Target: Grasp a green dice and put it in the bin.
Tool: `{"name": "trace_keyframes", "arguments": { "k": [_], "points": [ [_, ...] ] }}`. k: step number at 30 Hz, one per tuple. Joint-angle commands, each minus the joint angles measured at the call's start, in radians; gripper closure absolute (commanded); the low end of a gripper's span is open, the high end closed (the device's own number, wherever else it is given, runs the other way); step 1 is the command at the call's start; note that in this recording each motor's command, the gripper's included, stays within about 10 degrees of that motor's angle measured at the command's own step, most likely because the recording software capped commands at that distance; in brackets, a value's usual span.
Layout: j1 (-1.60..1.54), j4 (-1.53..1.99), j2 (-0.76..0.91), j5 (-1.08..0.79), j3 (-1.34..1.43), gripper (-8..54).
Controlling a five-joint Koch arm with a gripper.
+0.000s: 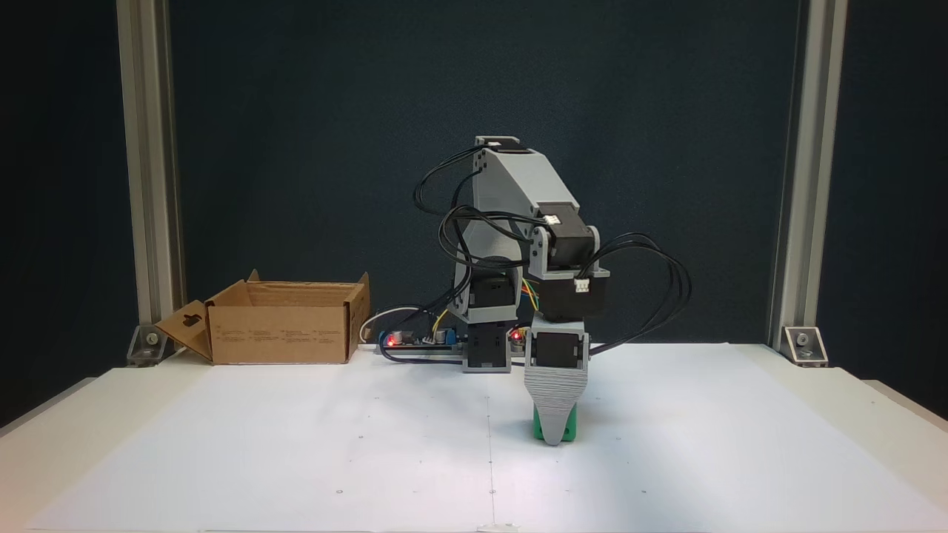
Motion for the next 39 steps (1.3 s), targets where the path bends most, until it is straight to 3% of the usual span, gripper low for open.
{"name": "trace_keyframes", "arguments": {
  "k": [1, 6, 11, 24, 31, 39],
  "points": [
    [-0.005, 0.003, 0.017, -0.060, -0.009, 34.1],
    [0.000, 0.034, 0.020, -0.060, -0.009, 34.1],
    [0.015, 0.149, 0.156, -0.060, -0.044, 34.1],
    [0.132, 0.738, 0.284, -0.118, -0.612, 34.1],
    [0.169, 0.729, 0.324, -0.133, -0.611, 34.1],
    [0.460, 0.644, 0.319, -0.273, -0.612, 34.1]
  ]
}}
